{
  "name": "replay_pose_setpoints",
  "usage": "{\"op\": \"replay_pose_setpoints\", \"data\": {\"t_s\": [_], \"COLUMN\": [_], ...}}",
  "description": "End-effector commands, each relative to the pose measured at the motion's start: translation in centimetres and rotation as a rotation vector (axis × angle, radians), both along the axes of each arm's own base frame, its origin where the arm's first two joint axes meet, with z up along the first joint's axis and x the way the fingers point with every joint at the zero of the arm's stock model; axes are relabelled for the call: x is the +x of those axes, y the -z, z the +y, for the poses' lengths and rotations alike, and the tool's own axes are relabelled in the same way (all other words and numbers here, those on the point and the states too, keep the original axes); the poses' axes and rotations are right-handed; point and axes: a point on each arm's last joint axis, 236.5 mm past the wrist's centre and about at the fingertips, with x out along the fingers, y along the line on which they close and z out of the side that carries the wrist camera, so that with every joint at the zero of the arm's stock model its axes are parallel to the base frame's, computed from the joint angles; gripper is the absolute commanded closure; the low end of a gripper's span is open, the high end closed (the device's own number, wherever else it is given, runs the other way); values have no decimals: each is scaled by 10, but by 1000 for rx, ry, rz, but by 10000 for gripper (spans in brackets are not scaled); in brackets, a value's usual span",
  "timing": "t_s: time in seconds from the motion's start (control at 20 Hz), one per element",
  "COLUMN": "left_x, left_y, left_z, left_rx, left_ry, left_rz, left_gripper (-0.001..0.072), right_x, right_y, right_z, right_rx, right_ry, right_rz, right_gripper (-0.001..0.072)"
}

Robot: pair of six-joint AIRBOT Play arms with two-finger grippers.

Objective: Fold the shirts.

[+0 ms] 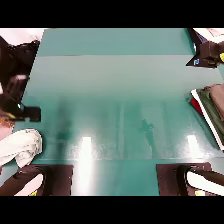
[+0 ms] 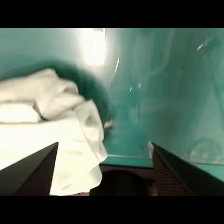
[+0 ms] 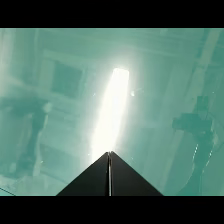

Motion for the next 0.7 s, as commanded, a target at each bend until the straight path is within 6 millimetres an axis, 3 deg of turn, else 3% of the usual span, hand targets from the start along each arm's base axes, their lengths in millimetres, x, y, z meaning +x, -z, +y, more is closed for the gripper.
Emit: {"op": "replay_pose_setpoints", "data": {"t_s": [0.0, 0.15, 0.35, 0.4, 0.45, 0.5, 0.65], "left_x": [-45, -70, -85, -84, -79, -70, -26], "left_y": [55, 79, 89, 89, 90, 89, 56], "left_z": [16, 31, 44, 44, 44, 42, 23], "left_rx": [73, 146, 207, 207, 204, 192, 100], "left_ry": [-75, -123, -125, -133, -128, -127, -98], "left_rz": [128, 198, 240, 234, 212, 177, 40], "left_gripper": [42, 42, 47, 272, 623, 679, 679], "right_x": [0, 0, 0, 0, 0, 0, 4], "right_y": [0, 0, 0, 0, 0, -1, -17], "right_z": [0, 0, 0, 0, 0, 0, 1], "right_rx": [-9, -10, -10, -10, -10, -9, -2], "right_ry": [-18, -21, -21, -21, -21, -20, -1], "right_rz": [-8, -9, -9, -9, -10, -13, -90], "right_gripper": [693, 693, 693, 693, 692, 693, 693]}}
